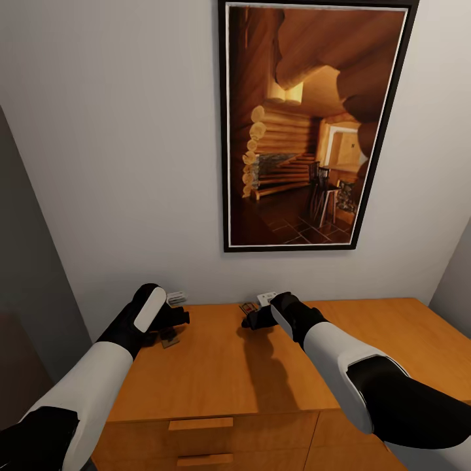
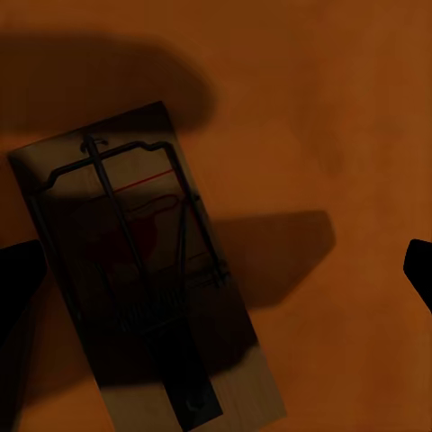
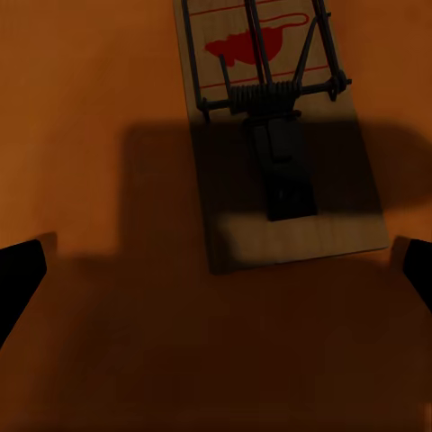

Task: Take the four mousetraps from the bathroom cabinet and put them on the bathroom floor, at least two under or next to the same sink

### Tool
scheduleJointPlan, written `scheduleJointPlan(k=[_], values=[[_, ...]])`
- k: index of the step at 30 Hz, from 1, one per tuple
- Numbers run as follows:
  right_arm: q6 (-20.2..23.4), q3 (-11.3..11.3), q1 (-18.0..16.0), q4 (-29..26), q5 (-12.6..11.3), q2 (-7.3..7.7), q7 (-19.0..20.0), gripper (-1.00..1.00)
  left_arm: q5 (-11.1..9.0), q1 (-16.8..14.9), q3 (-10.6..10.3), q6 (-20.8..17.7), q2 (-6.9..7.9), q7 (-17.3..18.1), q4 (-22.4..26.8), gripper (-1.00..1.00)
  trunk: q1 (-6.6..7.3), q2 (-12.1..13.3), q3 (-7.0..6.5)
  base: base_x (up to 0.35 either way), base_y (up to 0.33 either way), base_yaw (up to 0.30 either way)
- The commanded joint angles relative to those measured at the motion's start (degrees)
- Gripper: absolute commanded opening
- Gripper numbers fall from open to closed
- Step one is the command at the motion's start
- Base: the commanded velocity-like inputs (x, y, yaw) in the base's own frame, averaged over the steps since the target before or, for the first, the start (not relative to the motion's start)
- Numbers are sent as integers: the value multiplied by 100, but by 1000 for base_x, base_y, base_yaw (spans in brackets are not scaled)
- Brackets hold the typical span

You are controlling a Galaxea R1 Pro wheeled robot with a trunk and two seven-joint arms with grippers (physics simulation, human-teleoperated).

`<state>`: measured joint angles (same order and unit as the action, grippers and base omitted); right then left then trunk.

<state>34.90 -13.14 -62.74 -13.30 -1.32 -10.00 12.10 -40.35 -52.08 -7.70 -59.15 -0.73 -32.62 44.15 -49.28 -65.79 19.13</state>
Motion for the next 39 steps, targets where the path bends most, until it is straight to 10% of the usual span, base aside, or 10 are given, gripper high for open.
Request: scheduleJointPlan(k=[1, 39], values=[[27, -16, -1, 555, -1, 0, 3, 100, -60, -4, -12, -9, 3, -60, 6, 100, -1, -4, 8, 0, 0, 0], [48, -42, -3, 469, 431, 0, -7, 100, -60, -4, -12, -9, 12, -57, 6, 100, -1, -4, 8, 0, 0, 0]])
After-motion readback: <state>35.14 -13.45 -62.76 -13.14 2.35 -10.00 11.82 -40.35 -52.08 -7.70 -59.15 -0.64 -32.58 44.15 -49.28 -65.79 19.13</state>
